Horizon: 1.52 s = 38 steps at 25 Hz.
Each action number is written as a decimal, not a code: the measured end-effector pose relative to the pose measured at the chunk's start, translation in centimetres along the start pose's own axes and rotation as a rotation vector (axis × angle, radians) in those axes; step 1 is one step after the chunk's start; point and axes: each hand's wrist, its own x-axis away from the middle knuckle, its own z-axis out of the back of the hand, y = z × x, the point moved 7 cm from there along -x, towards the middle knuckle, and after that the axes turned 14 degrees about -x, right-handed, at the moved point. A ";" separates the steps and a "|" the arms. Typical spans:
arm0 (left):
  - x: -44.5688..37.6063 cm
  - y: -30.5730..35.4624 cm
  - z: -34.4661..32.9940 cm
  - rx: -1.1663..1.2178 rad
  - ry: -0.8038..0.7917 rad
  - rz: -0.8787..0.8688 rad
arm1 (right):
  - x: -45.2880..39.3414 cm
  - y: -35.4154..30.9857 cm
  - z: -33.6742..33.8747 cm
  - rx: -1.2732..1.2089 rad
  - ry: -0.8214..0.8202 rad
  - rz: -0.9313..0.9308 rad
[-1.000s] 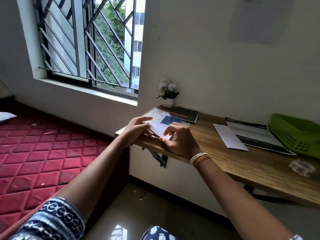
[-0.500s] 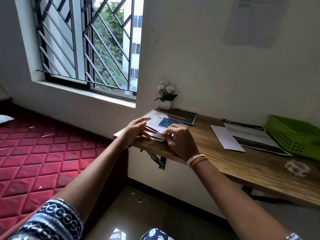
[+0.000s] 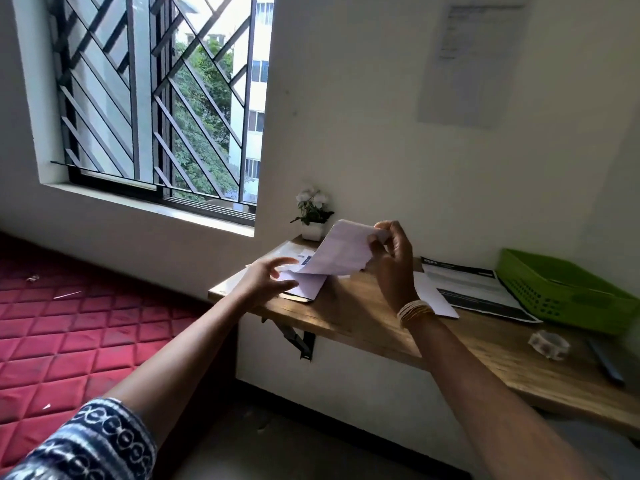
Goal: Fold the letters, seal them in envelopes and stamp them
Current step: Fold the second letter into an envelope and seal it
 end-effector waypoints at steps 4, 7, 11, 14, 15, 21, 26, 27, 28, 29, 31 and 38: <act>0.4 2.9 1.1 -0.151 0.233 -0.059 | -2.0 -1.5 2.8 -0.275 0.151 -0.080; 0.0 4.6 1.8 -0.108 0.375 -0.167 | -2.7 -1.9 5.4 -0.441 0.272 -0.148; -0.3 8.1 2.7 -0.051 0.503 -0.353 | -2.3 -1.8 8.7 -0.438 0.385 -0.160; -0.4 10.1 2.5 -0.106 0.649 -0.370 | -1.3 -1.8 10.7 -0.459 0.506 -0.183; -0.5 10.4 2.2 -0.096 0.676 -0.356 | -0.9 -1.8 11.0 -0.518 0.539 -0.225; -1.3 11.5 0.3 -0.065 0.708 -0.359 | 0.0 1.0 12.4 -0.448 0.663 -0.585; -1.2 14.8 -0.1 -0.058 0.756 -0.410 | -0.1 1.4 14.0 -0.638 0.719 -0.538; -1.3 15.4 -0.2 -0.049 0.762 -0.405 | -0.2 1.0 14.4 -0.696 0.721 -0.485; -1.4 15.8 -0.2 -0.035 0.762 -0.412 | -0.3 0.7 14.8 -0.726 0.725 -0.443; -1.5 16.3 -0.3 -0.025 0.762 -0.430 | -0.4 0.5 15.1 -0.758 0.732 -0.409; -1.7 17.2 -0.4 -0.020 0.760 -0.479 | -0.5 0.9 16.0 -0.820 0.746 -0.386; -2.6 17.5 -1.9 -0.037 0.761 -0.503 | 0.1 1.8 17.3 -0.709 0.640 -0.547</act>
